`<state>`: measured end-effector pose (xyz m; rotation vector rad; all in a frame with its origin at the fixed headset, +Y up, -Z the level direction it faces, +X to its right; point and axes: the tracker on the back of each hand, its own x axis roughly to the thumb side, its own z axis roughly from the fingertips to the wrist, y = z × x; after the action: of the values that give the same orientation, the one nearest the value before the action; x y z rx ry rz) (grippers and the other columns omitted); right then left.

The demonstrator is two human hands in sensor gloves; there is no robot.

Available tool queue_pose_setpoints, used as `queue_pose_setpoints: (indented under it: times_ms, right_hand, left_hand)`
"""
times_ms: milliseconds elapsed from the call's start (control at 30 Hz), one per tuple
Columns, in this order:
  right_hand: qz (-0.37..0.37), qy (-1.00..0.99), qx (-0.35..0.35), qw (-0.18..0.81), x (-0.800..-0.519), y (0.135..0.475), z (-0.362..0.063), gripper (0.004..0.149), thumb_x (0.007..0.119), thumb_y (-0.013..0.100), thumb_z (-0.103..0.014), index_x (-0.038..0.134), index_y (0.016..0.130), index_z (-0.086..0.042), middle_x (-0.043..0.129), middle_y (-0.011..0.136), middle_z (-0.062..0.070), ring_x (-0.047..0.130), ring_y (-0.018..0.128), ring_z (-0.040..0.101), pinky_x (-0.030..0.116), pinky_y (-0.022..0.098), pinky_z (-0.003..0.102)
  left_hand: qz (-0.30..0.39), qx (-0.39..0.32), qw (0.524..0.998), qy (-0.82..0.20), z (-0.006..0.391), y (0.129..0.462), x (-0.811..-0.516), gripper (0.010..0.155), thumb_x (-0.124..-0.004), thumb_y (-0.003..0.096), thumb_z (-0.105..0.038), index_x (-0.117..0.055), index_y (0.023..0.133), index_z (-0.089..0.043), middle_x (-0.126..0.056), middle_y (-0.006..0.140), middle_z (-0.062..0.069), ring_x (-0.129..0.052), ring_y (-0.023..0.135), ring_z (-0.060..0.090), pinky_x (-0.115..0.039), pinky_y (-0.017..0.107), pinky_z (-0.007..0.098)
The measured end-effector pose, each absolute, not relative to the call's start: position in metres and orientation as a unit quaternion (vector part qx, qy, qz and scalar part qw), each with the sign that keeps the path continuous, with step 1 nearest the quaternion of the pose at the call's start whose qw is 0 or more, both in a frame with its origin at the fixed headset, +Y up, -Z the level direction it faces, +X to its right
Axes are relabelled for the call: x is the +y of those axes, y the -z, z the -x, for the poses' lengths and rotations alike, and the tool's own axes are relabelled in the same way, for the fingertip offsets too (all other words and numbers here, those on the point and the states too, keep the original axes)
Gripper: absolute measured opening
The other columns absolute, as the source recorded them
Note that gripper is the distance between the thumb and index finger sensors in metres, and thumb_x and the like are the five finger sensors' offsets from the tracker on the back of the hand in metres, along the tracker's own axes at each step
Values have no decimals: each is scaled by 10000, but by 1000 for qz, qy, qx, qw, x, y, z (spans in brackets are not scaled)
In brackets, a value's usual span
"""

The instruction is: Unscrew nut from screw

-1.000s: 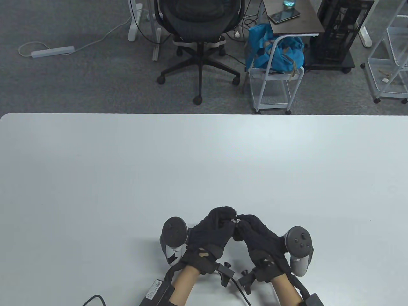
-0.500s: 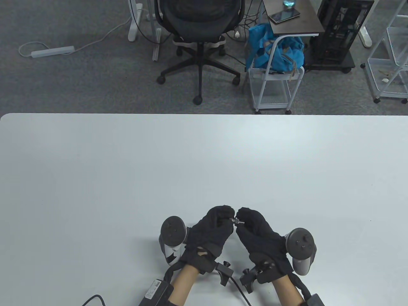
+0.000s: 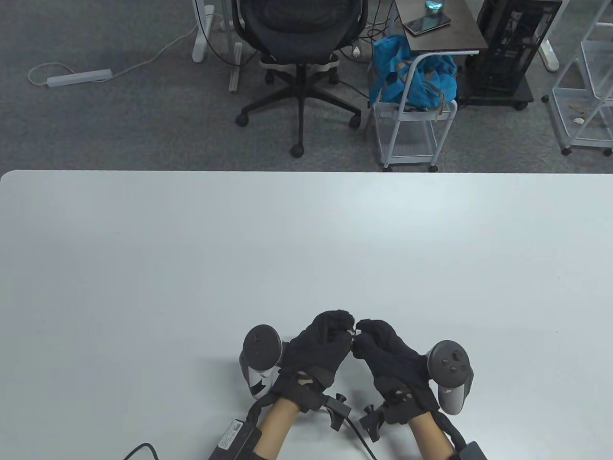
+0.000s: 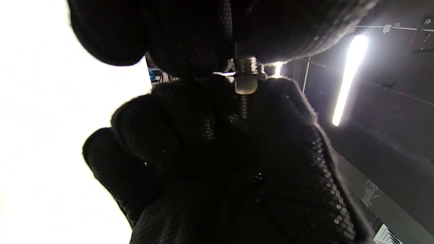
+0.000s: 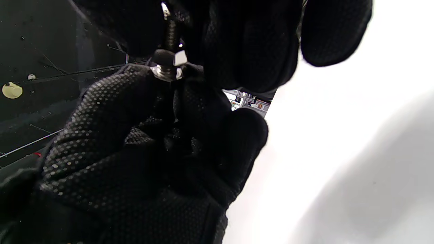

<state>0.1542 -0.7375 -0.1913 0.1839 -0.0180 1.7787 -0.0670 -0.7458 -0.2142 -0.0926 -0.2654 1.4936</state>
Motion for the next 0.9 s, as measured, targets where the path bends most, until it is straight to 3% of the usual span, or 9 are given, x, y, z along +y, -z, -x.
queue_pose_setpoints:
  times_ms: [167,267,367,500,567,633,900]
  right_hand:
    - [-94,-775,-20,624,-735,191,-154,549,774,540,-386,664,987,-88,861,805,106,903,650,354,740,568,610]
    - [-98,-775,-23,624,-732,190,-154,545,803,532,-336,632,1016,-150,775,910,123,833,764,375,682,618,636]
    - [-98,-768,-11,633,-734,191,-155,613,794,537,-381,579,1060,-145,677,996,182,740,844,436,624,629,668]
    - [-70,-770,0,634,-742,192,-156,660,709,556,-511,611,1041,-75,771,923,208,811,761,458,652,586,676]
    - [-68,-765,8,640,-744,193,-156,595,703,556,-500,733,946,-53,910,751,154,921,598,403,712,540,657]
    - [-68,-765,2,641,-743,192,-155,549,707,556,-485,767,902,-64,938,678,111,947,530,358,746,526,630]
    - [-91,-767,-13,635,-739,192,-155,547,783,539,-384,670,993,-102,881,773,86,919,621,342,747,562,610]
  left_hand:
    - [43,-119,724,-678,67,214,-745,470,-832,488,-376,-773,936,-247,-860,857,152,-948,565,244,-812,520,549]
    - [45,-117,725,-678,67,214,-746,470,-833,489,-376,-772,936,-248,-858,858,151,-949,566,243,-811,520,549]
    - [46,-114,718,-685,68,214,-746,470,-832,489,-376,-771,937,-248,-857,860,149,-948,568,244,-811,521,548]
    - [47,-117,720,-682,67,214,-746,470,-832,490,-373,-768,939,-250,-853,865,149,-945,574,245,-808,524,549]
    - [48,-120,722,-680,67,214,-746,470,-831,490,-374,-767,939,-251,-853,864,151,-945,574,243,-810,524,548]
    - [50,-121,720,-682,66,214,-746,470,-830,490,-375,-765,940,-253,-850,869,147,-945,575,242,-810,524,547]
    - [55,-116,717,-686,67,214,-746,470,-828,491,-373,-762,941,-253,-843,872,148,-942,576,242,-808,526,548]
